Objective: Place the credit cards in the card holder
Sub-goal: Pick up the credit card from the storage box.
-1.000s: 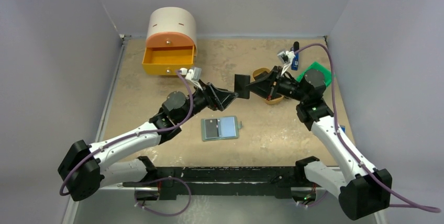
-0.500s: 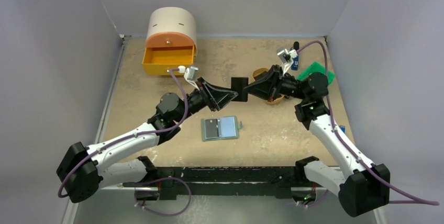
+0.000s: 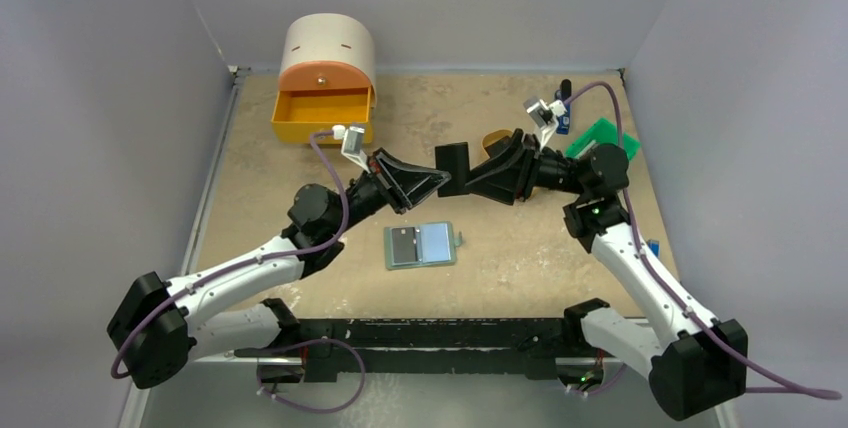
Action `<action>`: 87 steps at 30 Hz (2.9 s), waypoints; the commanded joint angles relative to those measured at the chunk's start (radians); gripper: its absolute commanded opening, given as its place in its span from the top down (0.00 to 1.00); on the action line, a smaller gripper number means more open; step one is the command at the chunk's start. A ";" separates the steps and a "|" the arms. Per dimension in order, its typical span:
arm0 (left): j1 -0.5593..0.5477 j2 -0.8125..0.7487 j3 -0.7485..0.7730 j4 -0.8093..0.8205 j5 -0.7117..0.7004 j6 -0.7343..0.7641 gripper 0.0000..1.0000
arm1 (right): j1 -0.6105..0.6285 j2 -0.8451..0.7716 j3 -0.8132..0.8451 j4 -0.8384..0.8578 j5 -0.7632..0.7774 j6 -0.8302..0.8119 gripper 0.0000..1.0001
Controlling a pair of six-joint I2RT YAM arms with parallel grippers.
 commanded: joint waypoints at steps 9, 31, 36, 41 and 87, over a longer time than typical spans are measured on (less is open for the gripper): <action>0.026 -0.039 -0.077 0.315 0.055 -0.201 1.00 | 0.005 -0.094 -0.031 0.257 -0.002 0.203 0.55; 0.026 0.024 -0.054 0.363 0.100 -0.236 1.00 | 0.009 -0.091 0.029 0.135 0.030 0.155 0.48; 0.027 0.030 -0.053 0.371 0.101 -0.243 1.00 | 0.008 -0.087 0.034 0.110 0.026 0.140 0.53; 0.026 0.035 -0.051 0.378 0.101 -0.249 1.00 | 0.009 -0.089 0.040 0.043 0.030 0.098 0.58; 0.027 0.201 0.098 -0.046 -0.003 -0.115 0.99 | 0.044 -0.010 -0.028 0.032 0.133 0.154 1.00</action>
